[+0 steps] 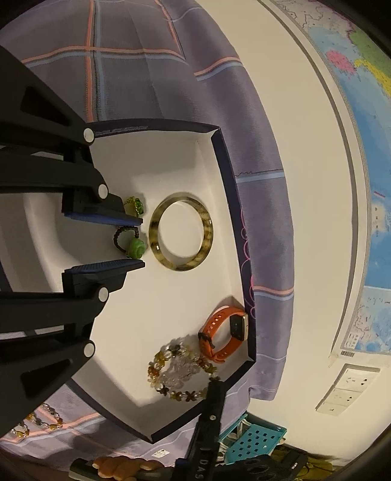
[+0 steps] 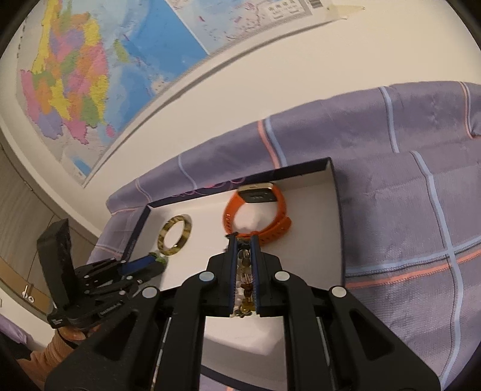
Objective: Organize jewelry
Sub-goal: 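Carry the amber bracelet over the tray with the right tool while the left tool carries the ring, then open the right tool to drop the bracelet while the left tool releases the ring, then move both tools back down to the jewelry pile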
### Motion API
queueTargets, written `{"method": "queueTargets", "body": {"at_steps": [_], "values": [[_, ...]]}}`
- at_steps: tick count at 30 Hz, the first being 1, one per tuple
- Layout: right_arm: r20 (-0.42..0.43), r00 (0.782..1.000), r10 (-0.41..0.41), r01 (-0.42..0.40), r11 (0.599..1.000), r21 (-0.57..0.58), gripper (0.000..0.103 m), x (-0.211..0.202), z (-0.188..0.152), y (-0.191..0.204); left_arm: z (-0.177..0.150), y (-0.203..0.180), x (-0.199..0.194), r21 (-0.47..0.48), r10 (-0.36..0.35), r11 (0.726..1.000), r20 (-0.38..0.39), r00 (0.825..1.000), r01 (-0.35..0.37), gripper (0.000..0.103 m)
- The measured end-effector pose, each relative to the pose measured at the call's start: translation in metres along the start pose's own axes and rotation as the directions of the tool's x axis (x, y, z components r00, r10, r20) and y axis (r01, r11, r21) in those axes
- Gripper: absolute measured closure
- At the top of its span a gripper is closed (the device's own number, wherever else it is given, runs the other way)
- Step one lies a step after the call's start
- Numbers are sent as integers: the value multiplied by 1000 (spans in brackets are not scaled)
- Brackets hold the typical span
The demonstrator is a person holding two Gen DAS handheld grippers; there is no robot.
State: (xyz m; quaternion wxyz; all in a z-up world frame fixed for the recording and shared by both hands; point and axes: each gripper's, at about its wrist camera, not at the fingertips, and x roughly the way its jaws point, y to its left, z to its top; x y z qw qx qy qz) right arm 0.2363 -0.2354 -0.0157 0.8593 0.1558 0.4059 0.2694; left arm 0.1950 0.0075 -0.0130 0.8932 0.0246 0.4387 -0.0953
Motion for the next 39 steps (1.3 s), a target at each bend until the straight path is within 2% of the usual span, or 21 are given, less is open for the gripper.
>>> {"method": "queueTargets", "body": {"at_steps": [2,4,6,9,13,14,20,25,27,32,39], "values": [[3,1000,-19,19,1000,17,89,0,-1,-4,2,-1,1,1,1,1000,-1,1000,-1,81],[11,999,-31,30,999,22,80,-2,-2,-6,1,0,1,0,3,1000,0,1000,-3,79],[22,999,-39,39,999,18,79,-8,-4,-5,2,0,1,-6,5,1000,1,1000,-5,64],[49,998,-44,44,999,-11,56,-21,-8,4,1,1,-9,-2,14,1000,34,999,-14,60],[68,997,-24,31,995,-94,53,-42,-21,24,-4,2,-36,4,5,1000,95,995,-6,52],[65,998,-14,22,992,-123,53,-47,-27,31,-6,2,-43,6,2,1000,108,994,-3,49],[6,999,33,-30,959,-281,54,-68,-70,69,-32,0,-82,34,-46,999,172,984,40,46],[-103,993,48,-84,922,-379,68,-68,-119,98,-61,-2,-93,37,-78,997,159,984,73,45],[-150,988,40,-98,908,-407,70,-65,-138,107,-73,-3,-95,33,-77,997,151,986,72,45],[-207,978,26,-111,906,-409,73,-60,-166,114,-98,-1,-101,22,-73,997,134,988,71,45],[-208,978,-20,-69,909,-410,78,-49,-174,121,-121,11,-110,-15,-63,998,131,989,66,45]]}}
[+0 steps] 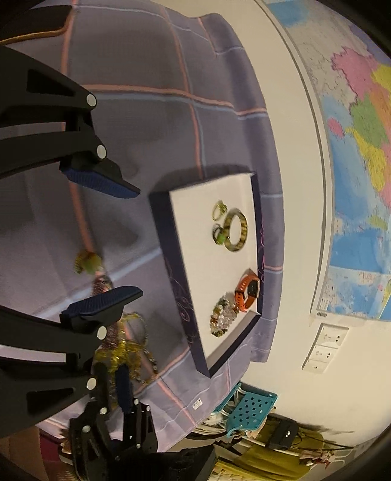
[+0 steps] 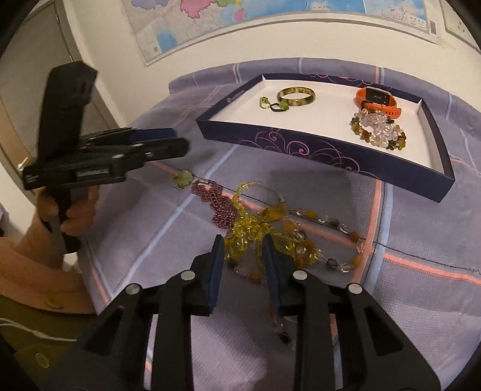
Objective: Organize jewelry
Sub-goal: 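Move both tools back down to the jewelry pile, then grasp the long amber bead necklace with the right tool while the left tool grasps a yellow ring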
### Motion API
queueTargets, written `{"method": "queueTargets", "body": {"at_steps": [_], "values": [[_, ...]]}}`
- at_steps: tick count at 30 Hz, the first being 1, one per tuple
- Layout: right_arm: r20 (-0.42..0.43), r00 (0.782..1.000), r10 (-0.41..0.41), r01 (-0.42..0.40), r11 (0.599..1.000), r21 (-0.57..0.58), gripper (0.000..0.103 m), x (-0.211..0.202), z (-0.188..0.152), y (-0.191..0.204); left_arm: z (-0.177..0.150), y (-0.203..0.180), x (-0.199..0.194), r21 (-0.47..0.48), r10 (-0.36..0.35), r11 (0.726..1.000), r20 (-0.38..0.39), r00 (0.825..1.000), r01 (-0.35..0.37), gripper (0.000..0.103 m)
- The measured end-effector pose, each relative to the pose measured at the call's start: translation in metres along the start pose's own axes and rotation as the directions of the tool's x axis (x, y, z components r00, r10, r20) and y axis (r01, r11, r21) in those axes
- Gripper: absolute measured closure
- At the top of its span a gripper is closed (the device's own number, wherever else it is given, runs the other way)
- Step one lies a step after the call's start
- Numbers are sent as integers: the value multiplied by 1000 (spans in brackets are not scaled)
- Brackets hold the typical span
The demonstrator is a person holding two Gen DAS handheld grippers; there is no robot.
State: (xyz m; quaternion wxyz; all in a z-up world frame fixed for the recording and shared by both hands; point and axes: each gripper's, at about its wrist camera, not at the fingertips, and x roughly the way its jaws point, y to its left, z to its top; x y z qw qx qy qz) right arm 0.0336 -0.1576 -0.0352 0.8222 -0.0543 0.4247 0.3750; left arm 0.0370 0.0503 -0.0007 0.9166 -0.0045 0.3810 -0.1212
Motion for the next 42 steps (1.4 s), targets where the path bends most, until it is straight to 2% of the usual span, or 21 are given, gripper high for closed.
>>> {"method": "queueTargets", "body": {"at_steps": [3,4,8,17,22,30,42], "values": [[4,999,-42,42,999,-14,86,0,2,4,-9,7,-8,-15,7,1000,3,1000,-7,45],[3,999,-47,47,999,-11,90,1,2,3,-12,9,-10,-20,10,1000,4,1000,-10,44],[14,999,-43,43,999,21,96,-2,2,-3,-19,14,-15,-25,18,1000,-5,1000,-18,44],[107,994,35,-47,993,111,96,-33,8,-17,-28,-3,-13,48,-23,999,-24,999,24,44],[189,978,89,-119,981,152,96,-59,16,-26,-27,-12,-1,71,-37,997,-53,998,41,44],[281,954,107,-154,976,151,97,-94,27,-25,-24,-15,10,61,-53,996,-81,995,58,45],[417,904,91,-152,982,115,97,-143,51,-20,-24,-17,13,64,-82,994,-100,992,89,54]]}}
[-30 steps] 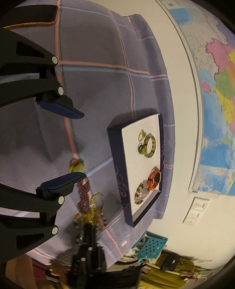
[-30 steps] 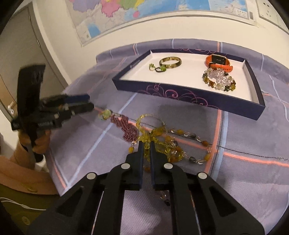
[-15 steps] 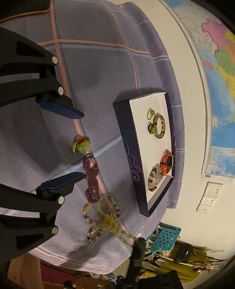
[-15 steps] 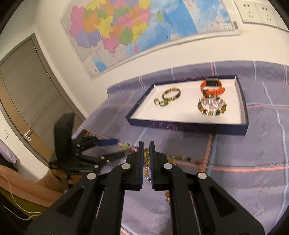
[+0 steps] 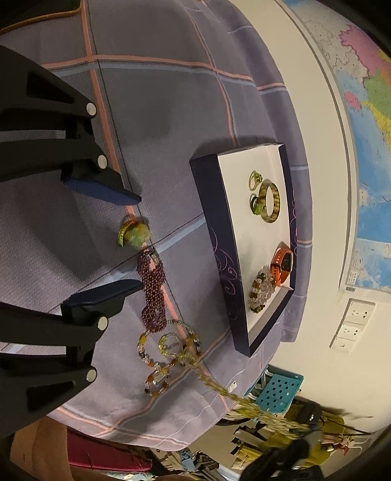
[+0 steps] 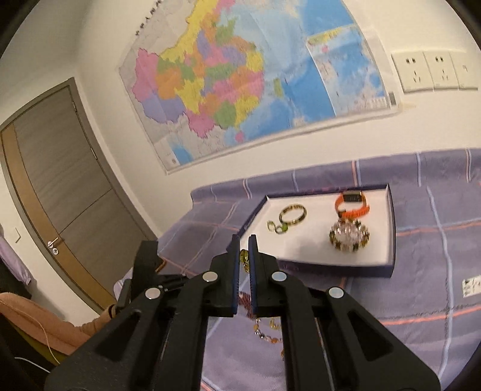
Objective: Organize jewelry
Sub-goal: 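Grasp the long amber bead necklace with the right tool while the left tool grasps a yellow ring, then lift the necklace high with the right tool while the left tool holds the ring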
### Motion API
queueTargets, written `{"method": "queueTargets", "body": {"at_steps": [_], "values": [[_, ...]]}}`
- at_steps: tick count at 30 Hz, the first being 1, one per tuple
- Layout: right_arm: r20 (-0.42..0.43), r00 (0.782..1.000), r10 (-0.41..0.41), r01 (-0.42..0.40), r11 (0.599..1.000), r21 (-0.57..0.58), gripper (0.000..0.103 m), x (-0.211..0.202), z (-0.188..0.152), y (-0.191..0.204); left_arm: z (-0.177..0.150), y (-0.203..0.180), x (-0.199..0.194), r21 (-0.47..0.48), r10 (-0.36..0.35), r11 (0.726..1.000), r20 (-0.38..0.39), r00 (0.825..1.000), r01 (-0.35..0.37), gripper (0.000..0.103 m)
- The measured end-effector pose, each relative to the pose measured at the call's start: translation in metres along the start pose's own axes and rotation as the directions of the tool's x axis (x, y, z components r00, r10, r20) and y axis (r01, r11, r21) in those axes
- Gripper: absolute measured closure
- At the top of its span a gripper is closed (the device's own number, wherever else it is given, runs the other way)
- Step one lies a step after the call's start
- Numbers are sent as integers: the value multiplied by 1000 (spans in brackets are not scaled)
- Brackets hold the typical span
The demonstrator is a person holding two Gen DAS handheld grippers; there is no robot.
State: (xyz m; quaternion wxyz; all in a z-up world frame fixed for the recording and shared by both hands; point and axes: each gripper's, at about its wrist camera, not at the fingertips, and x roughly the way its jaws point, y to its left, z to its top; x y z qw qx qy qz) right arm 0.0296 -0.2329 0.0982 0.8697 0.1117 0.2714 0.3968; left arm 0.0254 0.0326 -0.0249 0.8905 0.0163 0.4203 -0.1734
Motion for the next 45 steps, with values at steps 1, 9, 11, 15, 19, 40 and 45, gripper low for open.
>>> {"method": "queueTargets", "body": {"at_steps": [1,9,11,15,19,40,45], "values": [[14,1000,-3,3,1000,-4,97,-3,3,2,0,-1,0,2,-2,1000,-1,1000,2,54],[75,997,8,-5,999,-42,97,-16,25,14,-1,-2,-1,9,-23,1000,-2,1000,23,62],[85,996,7,-3,999,-49,97,-17,29,16,-1,-1,-1,10,-22,1000,-2,1000,22,64],[99,995,9,-3,998,-63,97,-19,36,20,0,1,-2,2,-29,1000,-1,1000,29,69],[99,995,6,1,998,-69,97,-17,40,21,-1,2,-2,0,-26,1000,-2,1000,26,81],[61,998,14,-11,998,-55,97,-3,36,15,10,4,-28,4,-30,1000,71,997,30,99],[49,999,13,-11,999,-45,97,-1,32,12,1,1,-23,28,-34,999,49,998,33,67]]}}
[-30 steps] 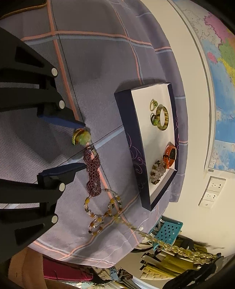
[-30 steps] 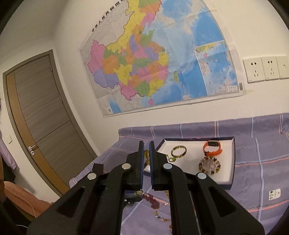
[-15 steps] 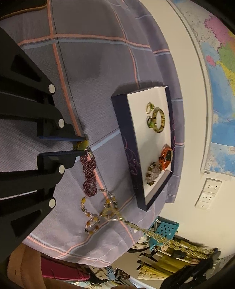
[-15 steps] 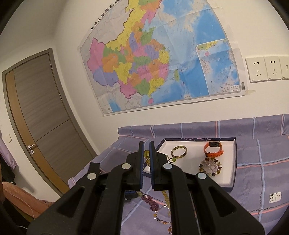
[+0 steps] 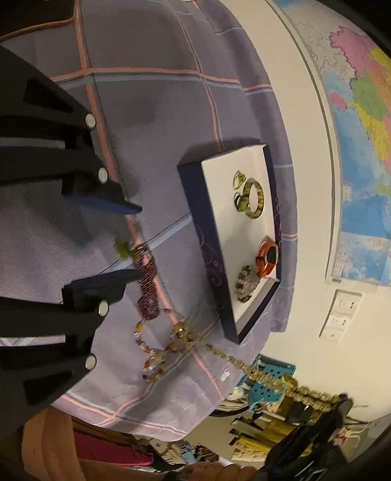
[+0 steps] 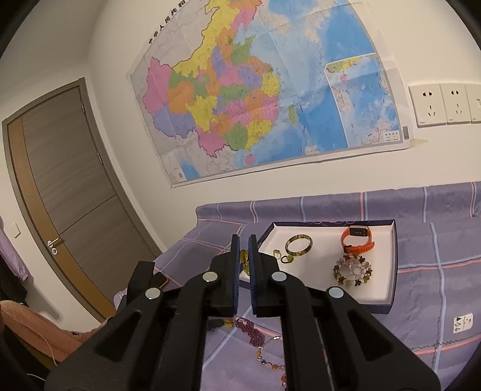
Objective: Organize jewelry
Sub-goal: 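Lift the necklace high with the right tool while the left tool holds the ring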
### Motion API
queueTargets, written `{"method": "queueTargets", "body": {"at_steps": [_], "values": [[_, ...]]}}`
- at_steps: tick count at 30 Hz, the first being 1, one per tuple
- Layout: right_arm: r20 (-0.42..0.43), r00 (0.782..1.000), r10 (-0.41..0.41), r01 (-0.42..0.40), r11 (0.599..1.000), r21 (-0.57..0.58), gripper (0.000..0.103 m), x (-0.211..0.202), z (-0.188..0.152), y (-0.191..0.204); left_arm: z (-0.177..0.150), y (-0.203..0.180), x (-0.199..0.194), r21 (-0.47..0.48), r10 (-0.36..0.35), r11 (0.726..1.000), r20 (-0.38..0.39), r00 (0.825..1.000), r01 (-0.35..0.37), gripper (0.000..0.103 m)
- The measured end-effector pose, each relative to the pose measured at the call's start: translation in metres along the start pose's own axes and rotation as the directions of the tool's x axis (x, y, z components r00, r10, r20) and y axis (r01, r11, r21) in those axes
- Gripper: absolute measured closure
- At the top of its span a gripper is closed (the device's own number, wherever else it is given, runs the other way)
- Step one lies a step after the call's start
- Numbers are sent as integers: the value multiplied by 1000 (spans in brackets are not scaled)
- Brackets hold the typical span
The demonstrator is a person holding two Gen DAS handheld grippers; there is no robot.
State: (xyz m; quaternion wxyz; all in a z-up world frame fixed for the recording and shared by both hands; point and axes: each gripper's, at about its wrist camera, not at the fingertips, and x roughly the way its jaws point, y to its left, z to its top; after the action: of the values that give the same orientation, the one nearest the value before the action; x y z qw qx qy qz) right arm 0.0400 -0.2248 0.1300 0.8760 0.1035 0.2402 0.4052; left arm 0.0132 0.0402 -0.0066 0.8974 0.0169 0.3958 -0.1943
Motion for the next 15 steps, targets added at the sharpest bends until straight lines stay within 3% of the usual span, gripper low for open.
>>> {"method": "queueTargets", "body": {"at_steps": [5,9,11,15], "values": [[-15,1000,1,-1,1000,9,97,4,-4,-3,-5,-9,10,55,27,998,-19,999,-26,66],[-23,1000,1,-1,1000,10,97,5,-5,-3,-7,-12,21,68,53,996,-49,997,-49,80],[-19,1000,0,0,1000,8,97,5,-5,-3,-6,-11,20,64,28,998,-50,998,-25,89],[-6,1000,-3,3,1000,1,97,4,-2,-3,-5,-10,20,47,30,998,-49,998,-28,90]]}}
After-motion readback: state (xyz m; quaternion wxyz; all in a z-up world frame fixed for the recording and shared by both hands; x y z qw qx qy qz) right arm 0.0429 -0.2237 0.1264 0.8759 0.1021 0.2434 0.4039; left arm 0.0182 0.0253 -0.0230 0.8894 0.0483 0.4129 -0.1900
